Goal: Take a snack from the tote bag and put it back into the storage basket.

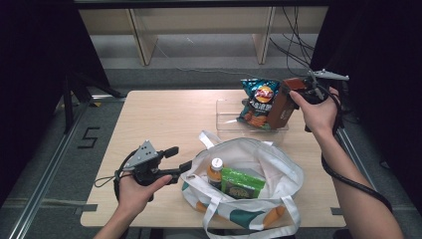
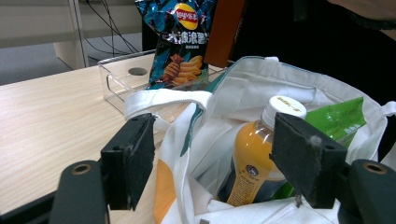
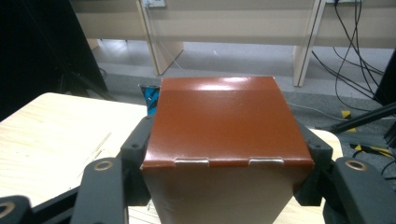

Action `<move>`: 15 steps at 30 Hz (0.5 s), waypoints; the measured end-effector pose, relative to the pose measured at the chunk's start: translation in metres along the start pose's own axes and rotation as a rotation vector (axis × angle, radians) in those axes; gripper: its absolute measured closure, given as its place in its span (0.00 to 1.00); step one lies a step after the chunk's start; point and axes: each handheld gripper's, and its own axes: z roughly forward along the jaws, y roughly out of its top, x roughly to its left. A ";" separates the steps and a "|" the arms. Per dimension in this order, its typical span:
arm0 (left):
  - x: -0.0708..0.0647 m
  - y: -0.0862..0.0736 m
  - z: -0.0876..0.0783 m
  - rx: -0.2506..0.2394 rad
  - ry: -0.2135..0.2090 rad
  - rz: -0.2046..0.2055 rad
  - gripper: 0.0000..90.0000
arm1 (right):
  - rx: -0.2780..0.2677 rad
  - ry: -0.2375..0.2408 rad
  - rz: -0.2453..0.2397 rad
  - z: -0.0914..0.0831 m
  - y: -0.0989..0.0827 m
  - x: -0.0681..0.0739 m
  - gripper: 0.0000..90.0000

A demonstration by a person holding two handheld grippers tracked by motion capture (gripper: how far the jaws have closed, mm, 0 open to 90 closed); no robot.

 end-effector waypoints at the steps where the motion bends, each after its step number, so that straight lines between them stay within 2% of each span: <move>1: 0.000 0.000 0.000 0.000 0.000 0.000 0.33 | 0.005 -0.003 0.006 0.000 0.000 0.001 0.44; 8: 0.000 -0.001 0.001 -0.002 -0.003 -0.002 0.33 | 0.002 -0.024 0.009 0.002 -0.001 0.000 0.44; 10: 0.000 -0.001 0.000 0.001 -0.002 -0.002 0.33 | 0.003 -0.028 0.034 0.002 -0.001 0.002 0.44; 15: 0.000 -0.001 0.001 0.001 -0.002 -0.005 0.33 | 0.005 -0.038 0.003 0.002 -0.002 0.000 0.44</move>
